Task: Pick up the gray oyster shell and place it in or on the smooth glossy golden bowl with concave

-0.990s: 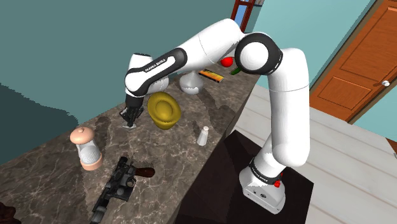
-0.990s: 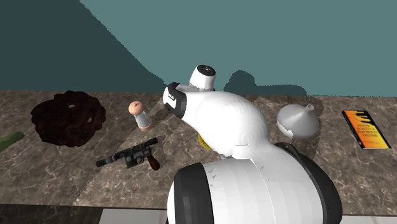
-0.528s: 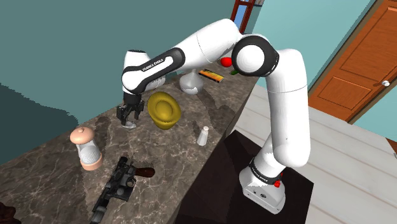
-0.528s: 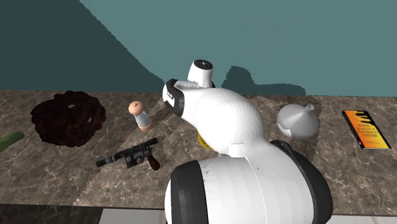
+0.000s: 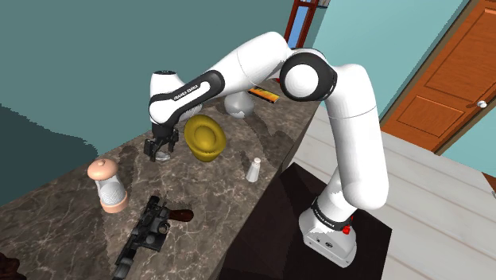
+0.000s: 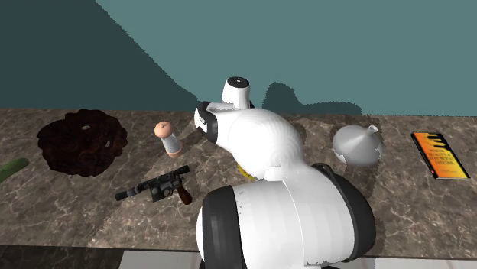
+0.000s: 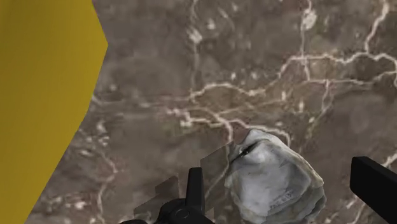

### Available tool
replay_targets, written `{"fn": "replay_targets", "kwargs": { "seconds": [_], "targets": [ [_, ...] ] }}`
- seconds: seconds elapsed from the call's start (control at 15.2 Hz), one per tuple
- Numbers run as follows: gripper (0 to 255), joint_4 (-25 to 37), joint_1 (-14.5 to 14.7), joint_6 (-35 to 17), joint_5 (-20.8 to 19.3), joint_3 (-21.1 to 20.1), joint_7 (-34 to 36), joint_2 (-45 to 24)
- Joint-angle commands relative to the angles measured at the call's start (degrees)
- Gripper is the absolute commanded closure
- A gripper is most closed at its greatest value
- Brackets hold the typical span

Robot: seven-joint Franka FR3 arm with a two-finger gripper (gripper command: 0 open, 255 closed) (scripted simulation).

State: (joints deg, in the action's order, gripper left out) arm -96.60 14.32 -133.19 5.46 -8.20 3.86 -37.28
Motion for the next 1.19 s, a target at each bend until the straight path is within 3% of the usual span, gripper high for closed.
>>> {"fn": "replay_targets", "kwargs": {
  "seconds": [0.0, 0.46, 0.53, 1.12],
  "targets": [
    [0, 0.1, 0.0, -0.4, 0.0, 0.0, 0.0, -0.4],
    [0, 0.1, 0.0, -0.4, 0.0, 0.0, 0.0, -0.4],
    [255, 0.1, 0.0, -0.4, 0.0, 0.0, 0.0, -0.4],
    [255, 0.1, 0.0, -0.4, 0.0, 0.0, 0.0, -0.4]
  ]
}}
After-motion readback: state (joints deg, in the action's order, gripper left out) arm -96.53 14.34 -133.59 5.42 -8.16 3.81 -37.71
